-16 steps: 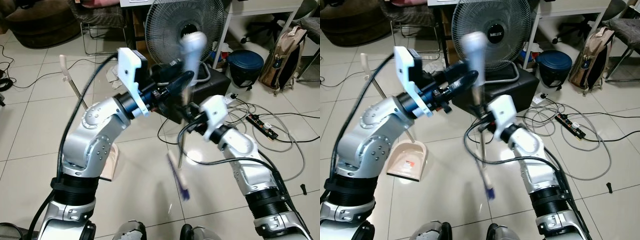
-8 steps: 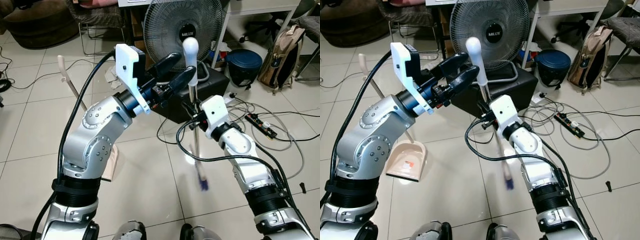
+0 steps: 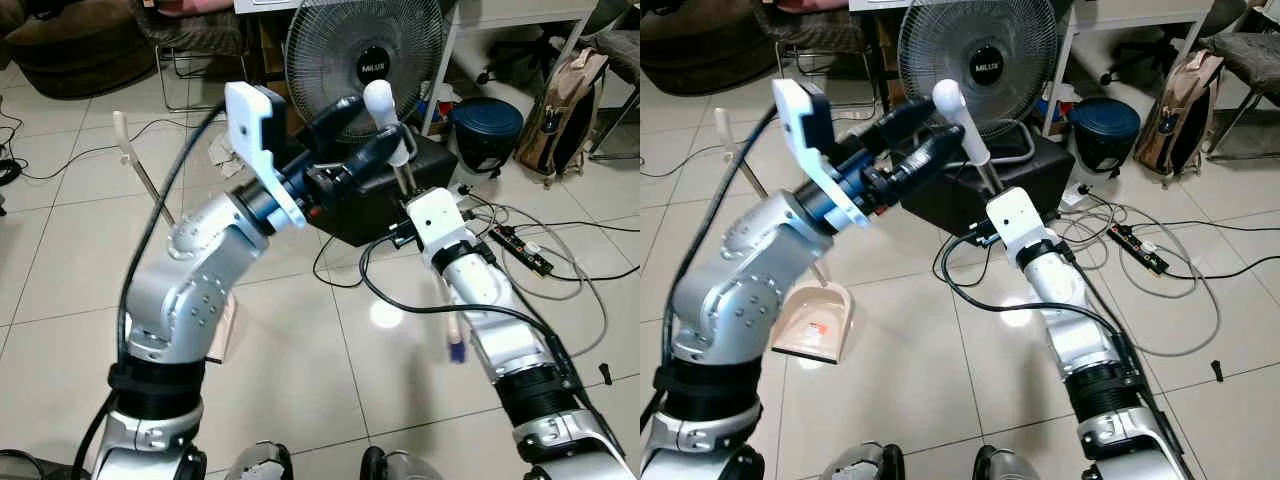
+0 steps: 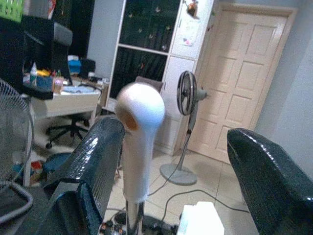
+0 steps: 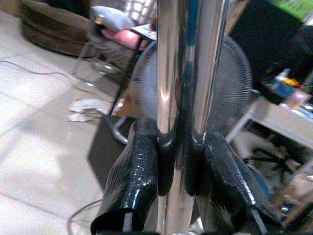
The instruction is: Sweep floor
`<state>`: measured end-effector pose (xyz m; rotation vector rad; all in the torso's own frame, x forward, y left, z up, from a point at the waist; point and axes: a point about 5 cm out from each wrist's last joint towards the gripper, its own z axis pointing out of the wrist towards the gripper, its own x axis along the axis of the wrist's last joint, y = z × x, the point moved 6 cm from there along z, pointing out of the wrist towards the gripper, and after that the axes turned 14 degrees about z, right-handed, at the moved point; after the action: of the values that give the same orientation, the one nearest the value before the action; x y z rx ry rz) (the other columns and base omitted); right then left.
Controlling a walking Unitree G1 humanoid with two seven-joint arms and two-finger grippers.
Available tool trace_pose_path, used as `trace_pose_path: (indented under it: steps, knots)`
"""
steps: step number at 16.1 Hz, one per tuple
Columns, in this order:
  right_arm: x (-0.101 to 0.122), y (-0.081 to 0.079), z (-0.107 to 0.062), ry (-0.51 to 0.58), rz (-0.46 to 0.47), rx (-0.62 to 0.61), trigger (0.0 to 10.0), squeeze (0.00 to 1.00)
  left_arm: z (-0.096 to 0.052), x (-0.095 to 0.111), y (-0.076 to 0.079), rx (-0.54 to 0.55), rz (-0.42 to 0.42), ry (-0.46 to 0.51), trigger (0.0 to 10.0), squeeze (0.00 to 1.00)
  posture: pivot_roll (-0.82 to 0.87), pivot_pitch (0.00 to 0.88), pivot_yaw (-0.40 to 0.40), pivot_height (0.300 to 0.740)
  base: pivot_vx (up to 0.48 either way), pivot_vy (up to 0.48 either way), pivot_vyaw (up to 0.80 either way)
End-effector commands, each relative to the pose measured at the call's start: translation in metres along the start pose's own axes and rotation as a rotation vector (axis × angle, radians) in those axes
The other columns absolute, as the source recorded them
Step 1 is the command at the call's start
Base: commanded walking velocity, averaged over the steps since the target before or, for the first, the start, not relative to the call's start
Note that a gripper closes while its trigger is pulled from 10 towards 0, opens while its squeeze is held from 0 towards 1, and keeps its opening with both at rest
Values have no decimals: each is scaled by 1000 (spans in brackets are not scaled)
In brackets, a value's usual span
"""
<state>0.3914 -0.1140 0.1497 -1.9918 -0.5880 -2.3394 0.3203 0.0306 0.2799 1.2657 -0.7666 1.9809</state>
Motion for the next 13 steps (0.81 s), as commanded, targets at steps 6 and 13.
trace_pose_path:
  steps: [6, 13]
  knots:
    - [25, -3, 13, 100, -129, -61, 0, 0, 3, -11, -9, 122, -134, 3, 10000, 0, 0, 114, 36, 740, 0, 0, 0]
    - [28, -12, 20, 102, -233, -62, 3373, 0, 10, -12, -20, 233, -169, 38, 10000, 0, -2, 121, 44, 740, 0, 0, 0]
